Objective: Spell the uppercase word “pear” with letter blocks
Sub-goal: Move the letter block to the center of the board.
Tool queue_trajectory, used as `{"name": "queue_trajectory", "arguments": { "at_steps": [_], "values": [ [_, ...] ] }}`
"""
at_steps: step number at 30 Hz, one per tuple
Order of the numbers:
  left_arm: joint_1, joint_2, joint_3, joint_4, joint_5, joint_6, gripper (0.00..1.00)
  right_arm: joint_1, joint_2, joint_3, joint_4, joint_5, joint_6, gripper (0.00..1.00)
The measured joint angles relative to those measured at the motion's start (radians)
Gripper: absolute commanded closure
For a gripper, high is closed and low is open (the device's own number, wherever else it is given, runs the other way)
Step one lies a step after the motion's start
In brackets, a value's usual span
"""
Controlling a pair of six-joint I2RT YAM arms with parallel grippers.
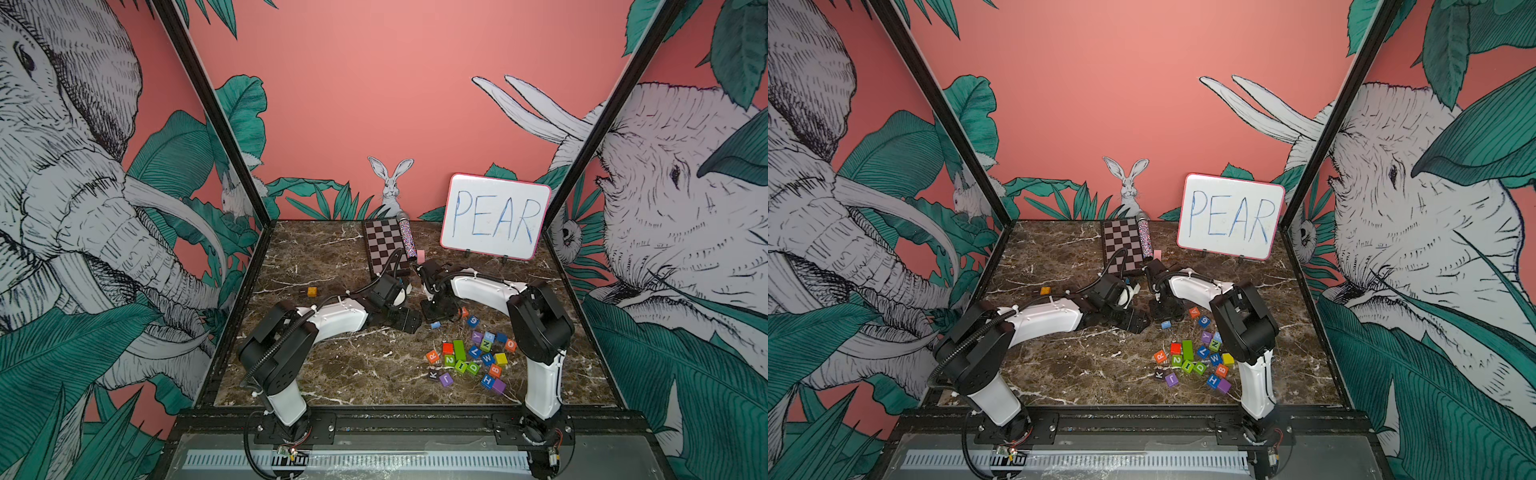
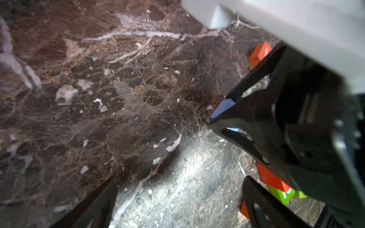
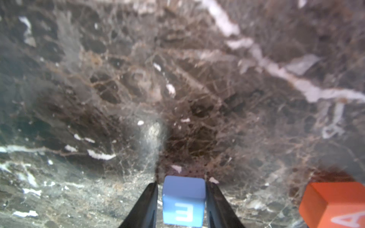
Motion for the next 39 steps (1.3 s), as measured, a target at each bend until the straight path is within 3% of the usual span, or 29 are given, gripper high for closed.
{"name": "queue_trajectory", "arguments": {
  "at_steps": [10,17,39],
  "values": [
    [0.005,0.000,-0.005,0.018,-0.003,0.000,0.01,0.000,-0.055,-0.088,-0.031,0.054,-0.008,0.50],
    [0.005,0.000,-0.008,0.019,-0.003,0.000,0.01,0.001,-0.069,-0.095,-0.042,0.066,-0.016,0.41],
    [0.005,-0.003,-0.014,0.019,-0.003,0.000,0.01,-0.023,-0.084,-0.112,-0.057,0.222,-0.036,0.48]
  ]
}}
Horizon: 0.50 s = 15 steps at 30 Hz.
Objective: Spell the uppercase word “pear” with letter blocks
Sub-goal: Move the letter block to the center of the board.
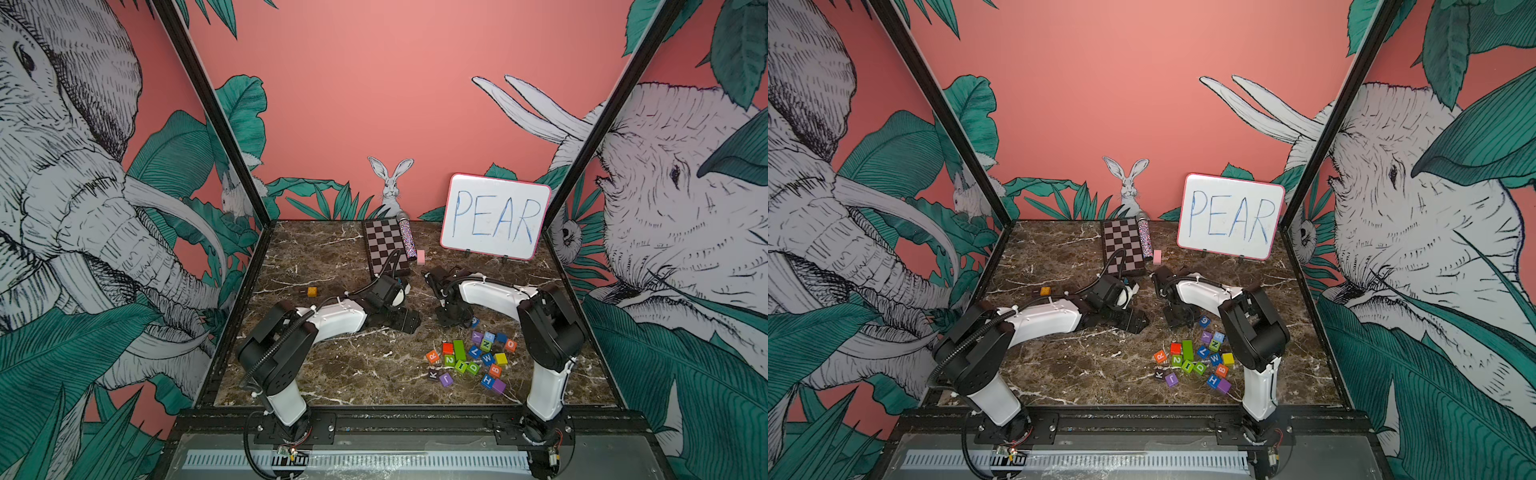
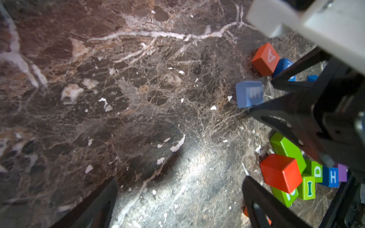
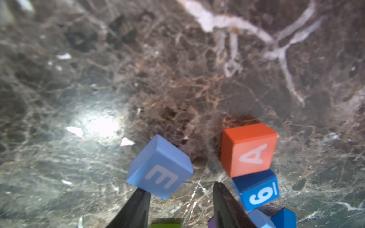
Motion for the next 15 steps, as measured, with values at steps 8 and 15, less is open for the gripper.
{"name": "queue_trajectory", "arguments": {
  "at_steps": [8,15],
  "values": [
    [0.000,0.000,0.000,0.000,0.000,0.000,0.01,-0.011,0.002,0.026,0.005,0.028,-0.018,0.49],
    [0.000,0.000,0.000,0.000,0.000,0.000,0.01,-0.011,0.011,0.039,-0.010,0.126,-0.060,0.49]
  ]
}}
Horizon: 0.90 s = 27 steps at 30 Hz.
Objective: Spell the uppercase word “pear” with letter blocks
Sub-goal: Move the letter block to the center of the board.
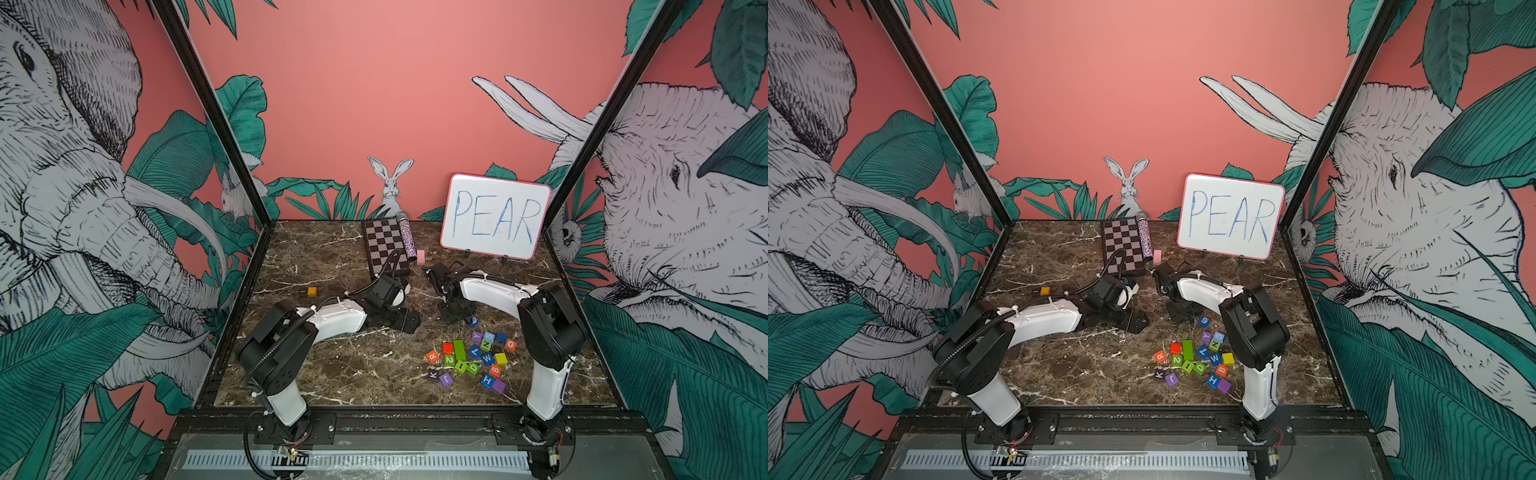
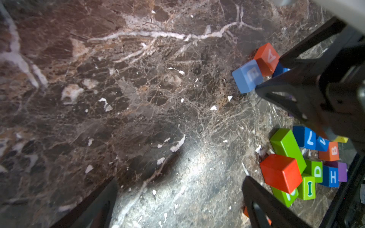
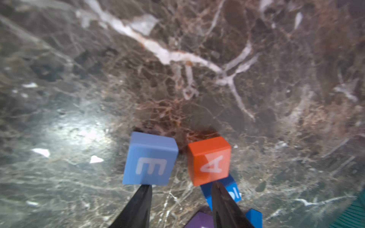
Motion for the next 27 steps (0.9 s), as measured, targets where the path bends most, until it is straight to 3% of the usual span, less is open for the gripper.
{"name": "queue_trajectory", "arguments": {
  "at_steps": [21,27],
  "values": [
    [0.000,0.000,0.000,0.000,0.000,-0.003,0.01,-0.044,0.068,0.149,0.029,0.051,-0.035,0.48],
    [-0.001,-0.010,0.014,-0.059,-0.002,-0.009,0.01,-0.044,-0.019,0.142,0.006,-0.031,0.062,0.51]
  ]
}}
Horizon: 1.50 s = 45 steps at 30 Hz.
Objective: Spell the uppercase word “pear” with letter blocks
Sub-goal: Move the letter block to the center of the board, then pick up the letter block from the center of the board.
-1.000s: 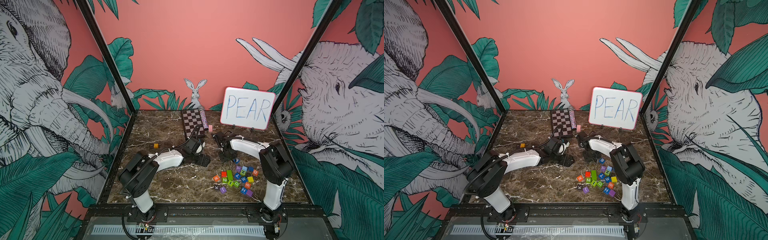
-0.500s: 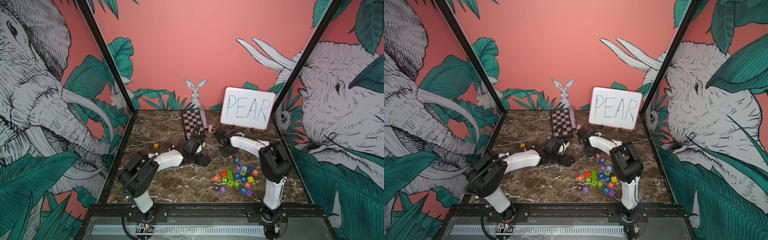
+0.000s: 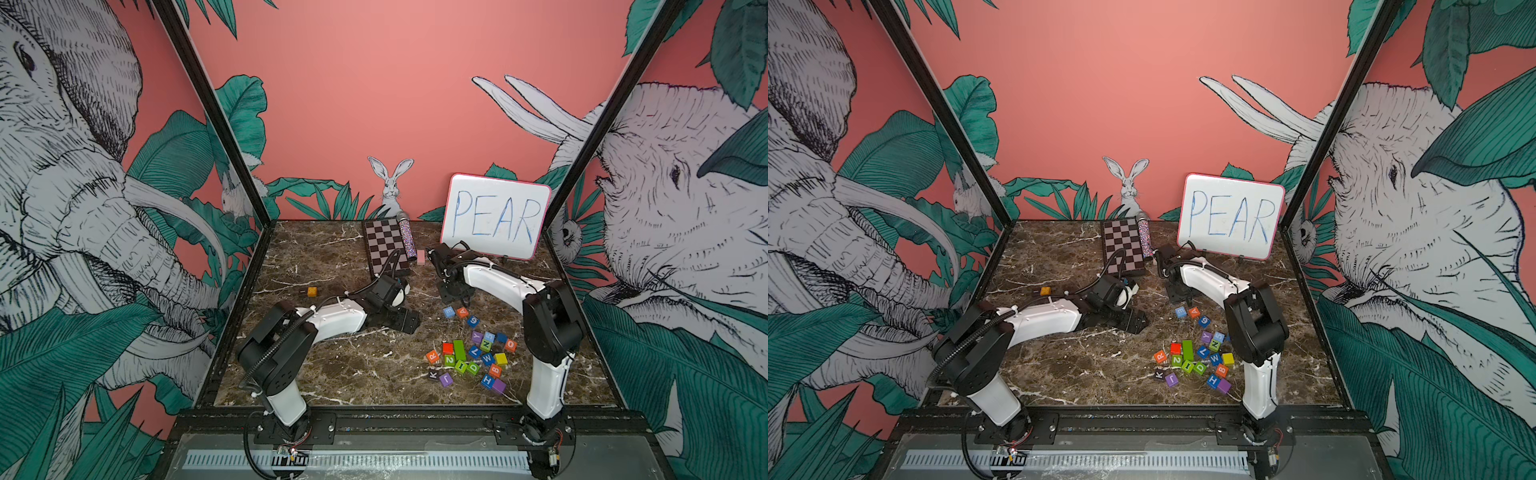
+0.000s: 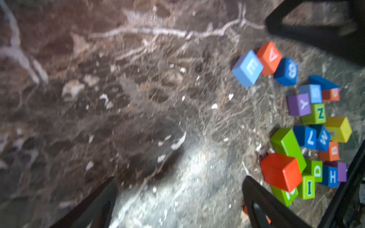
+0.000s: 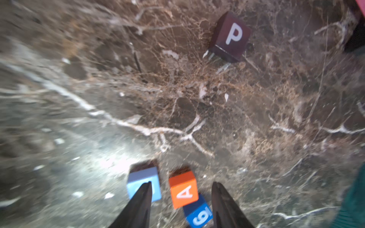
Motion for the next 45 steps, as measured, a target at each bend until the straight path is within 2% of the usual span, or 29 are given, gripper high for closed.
{"name": "queue_trajectory", "arguments": {
  "at_steps": [4,7,15,22,36,45],
  "values": [
    [-0.013,-0.056,0.005,-0.035,0.017,-0.008,0.01,0.004,-0.155,-0.143,0.019,-0.142,0.124,0.52],
    [-0.017,-0.073,0.004,0.019,0.067,-0.021,0.01,0.008,-0.224,-0.268,0.057,-0.228,0.208,0.52],
    [-0.020,0.061,0.045,0.180,0.222,-0.061,0.02,0.013,-0.239,-0.465,0.205,-0.347,0.361,0.54],
    [-0.005,0.081,0.050,0.236,0.258,-0.073,0.01,0.011,-0.184,-0.459,0.309,-0.347,0.396,0.55],
    [0.014,0.081,0.050,0.256,0.256,-0.079,0.01,-0.064,-0.077,-0.330,0.318,-0.310,0.328,0.55],
    [0.014,0.082,0.050,0.255,0.253,-0.080,0.01,-0.068,-0.030,-0.267,0.312,-0.314,0.306,0.55]
  ]
}}
